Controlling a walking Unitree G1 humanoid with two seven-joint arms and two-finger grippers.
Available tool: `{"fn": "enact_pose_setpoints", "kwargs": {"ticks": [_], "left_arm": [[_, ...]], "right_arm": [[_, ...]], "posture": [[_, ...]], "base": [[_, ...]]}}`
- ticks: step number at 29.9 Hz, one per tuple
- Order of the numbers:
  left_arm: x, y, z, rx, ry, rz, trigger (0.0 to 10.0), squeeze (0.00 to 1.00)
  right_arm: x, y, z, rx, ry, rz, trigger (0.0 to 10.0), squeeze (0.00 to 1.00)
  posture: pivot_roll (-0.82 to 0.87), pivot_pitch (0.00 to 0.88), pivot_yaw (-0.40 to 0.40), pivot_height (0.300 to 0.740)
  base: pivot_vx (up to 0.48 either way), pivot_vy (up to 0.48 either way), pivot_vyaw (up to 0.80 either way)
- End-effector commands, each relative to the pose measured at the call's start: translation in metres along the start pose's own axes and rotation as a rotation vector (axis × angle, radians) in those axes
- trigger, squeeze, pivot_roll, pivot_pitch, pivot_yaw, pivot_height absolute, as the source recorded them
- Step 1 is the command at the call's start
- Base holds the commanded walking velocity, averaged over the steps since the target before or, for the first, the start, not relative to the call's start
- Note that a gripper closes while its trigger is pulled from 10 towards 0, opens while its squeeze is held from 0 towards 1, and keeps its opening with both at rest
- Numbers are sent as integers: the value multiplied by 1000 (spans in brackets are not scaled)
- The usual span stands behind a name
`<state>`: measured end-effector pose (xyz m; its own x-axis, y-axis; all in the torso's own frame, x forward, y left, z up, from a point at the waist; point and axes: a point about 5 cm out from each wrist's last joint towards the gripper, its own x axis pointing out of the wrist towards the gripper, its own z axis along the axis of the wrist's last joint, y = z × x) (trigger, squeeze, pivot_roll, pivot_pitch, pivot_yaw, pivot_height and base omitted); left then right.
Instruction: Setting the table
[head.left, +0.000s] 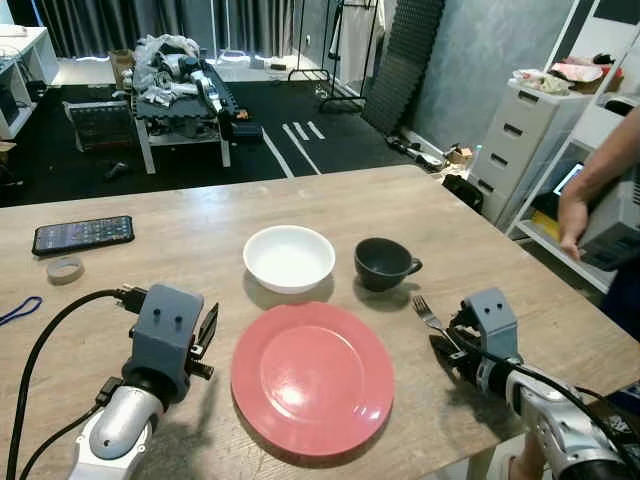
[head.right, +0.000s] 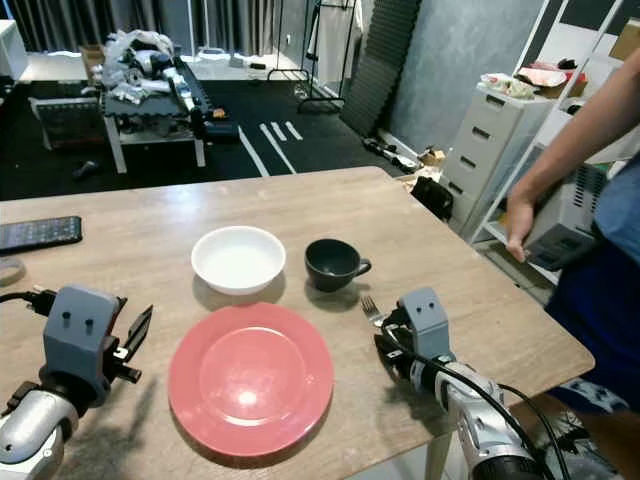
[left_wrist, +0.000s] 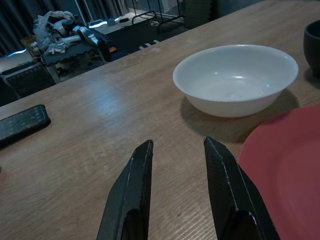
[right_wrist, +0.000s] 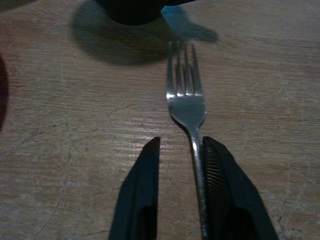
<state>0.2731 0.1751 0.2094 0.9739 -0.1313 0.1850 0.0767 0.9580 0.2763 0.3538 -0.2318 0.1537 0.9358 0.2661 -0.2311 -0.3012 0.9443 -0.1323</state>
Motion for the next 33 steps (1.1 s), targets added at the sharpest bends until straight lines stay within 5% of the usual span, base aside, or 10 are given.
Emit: {"fn": "enact_pose_setpoints", "kwargs": {"ticks": [1,7,8,9,11,12,19,21,22,33], "left_arm": [[-3,-1,-4,3,17,4,10000,0],[-3,-2,-4,0,18,4,10000,0],[-3,-2,-4,0,18,4,10000,0],[-3,-1,-4,1,18,4,10000,0],[-3,-1,-4,1,18,5,10000,0],[-3,-1,-4,1,18,5,10000,0],[-3,-2,-5,0,20,6,10000,0],[-3,-3,-5,-2,20,4,10000,0],[-2,-5,-5,-14,21,0,10000,0],[8,-25,-1,-120,28,-29,10000,0]], "right_arm": [[-6,-4,-36,65,159,-30,0,0],[-3,-6,-37,150,175,-46,9922,0],[-3,-7,-38,150,181,-46,10000,0],[-3,-6,-39,147,187,-44,4745,0],[-2,-6,-39,144,190,-42,4745,0],[-2,-6,-39,143,191,-39,0,0],[-1,-5,-36,173,158,-41,0,0],[2,-4,-26,214,77,-53,39,0],[4,-4,-6,286,-80,-97,10000,0],[-14,6,57,497,-605,-347,10000,0]], "posture": [[119,188,29,740],[120,190,29,740],[119,191,28,740],[119,191,28,740],[119,191,28,740],[120,191,28,740],[119,190,28,740],[118,187,28,740],[116,185,29,740],[106,171,43,740]], "base": [[0,0,0],[0,0,0],[0,0,0],[0,0,0],[0,0,0],[0,0,0],[0,0,0],[0,0,0],[0,0,0],[0,0,0]]}}
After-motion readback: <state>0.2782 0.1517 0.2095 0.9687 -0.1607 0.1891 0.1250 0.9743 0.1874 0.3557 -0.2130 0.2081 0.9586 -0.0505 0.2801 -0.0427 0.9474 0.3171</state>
